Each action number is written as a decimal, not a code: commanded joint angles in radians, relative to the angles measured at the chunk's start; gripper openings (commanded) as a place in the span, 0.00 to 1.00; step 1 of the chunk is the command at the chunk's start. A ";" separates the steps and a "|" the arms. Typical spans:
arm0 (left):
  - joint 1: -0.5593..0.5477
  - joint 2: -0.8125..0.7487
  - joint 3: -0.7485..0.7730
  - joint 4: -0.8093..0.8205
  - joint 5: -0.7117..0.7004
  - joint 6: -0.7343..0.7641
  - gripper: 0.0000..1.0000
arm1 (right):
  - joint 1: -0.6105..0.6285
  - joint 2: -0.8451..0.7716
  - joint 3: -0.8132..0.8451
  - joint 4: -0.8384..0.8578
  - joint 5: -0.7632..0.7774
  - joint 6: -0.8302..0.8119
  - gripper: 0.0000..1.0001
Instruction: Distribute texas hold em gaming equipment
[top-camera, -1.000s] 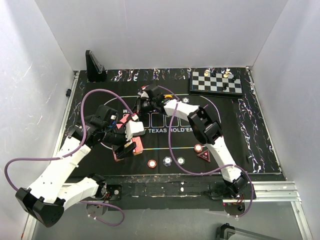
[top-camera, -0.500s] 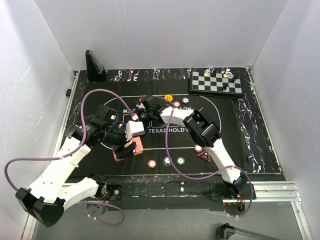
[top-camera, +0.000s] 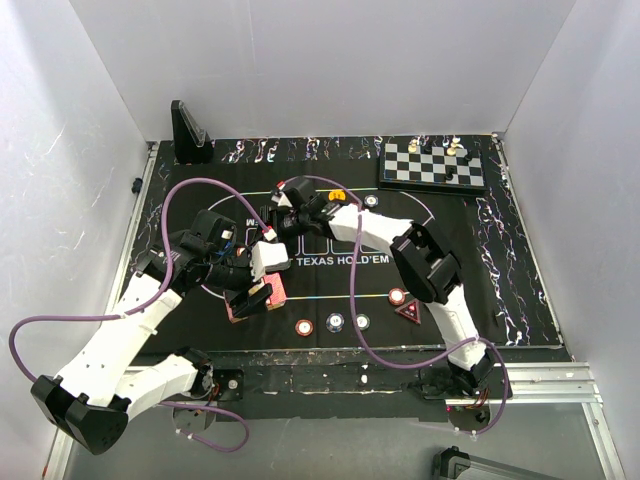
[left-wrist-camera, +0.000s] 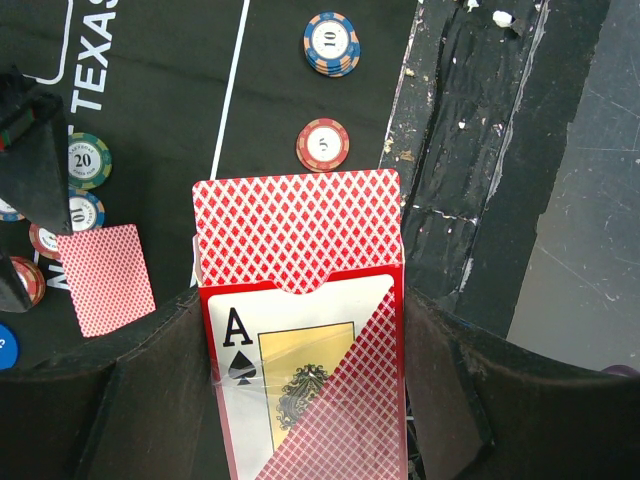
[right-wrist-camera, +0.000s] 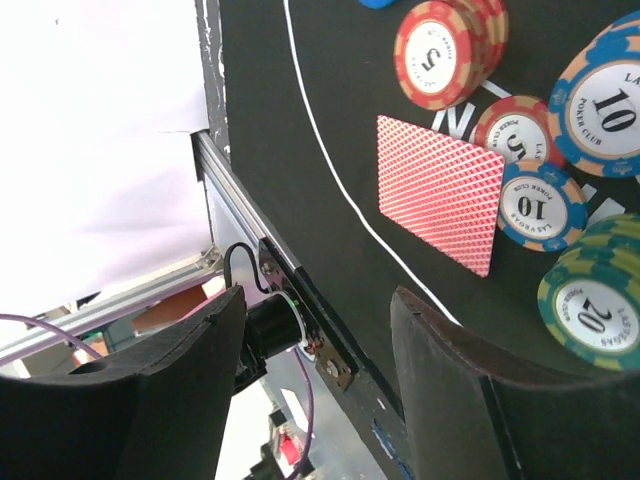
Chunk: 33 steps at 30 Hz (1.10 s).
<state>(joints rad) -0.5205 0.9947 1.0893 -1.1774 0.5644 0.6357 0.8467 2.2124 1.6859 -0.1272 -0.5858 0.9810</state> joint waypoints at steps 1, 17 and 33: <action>-0.004 -0.008 0.037 0.019 0.014 0.001 0.24 | 0.000 -0.106 0.020 -0.103 0.033 -0.070 0.68; -0.004 -0.019 0.014 0.062 0.026 -0.014 0.24 | -0.097 -0.686 -0.556 0.102 0.009 -0.032 0.86; -0.004 0.027 0.047 0.074 0.017 -0.007 0.27 | 0.028 -0.682 -0.600 0.342 -0.091 0.071 0.90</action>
<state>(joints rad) -0.5205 1.0317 1.0893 -1.1282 0.5648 0.6277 0.8394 1.4948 1.0256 0.1463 -0.6521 1.0489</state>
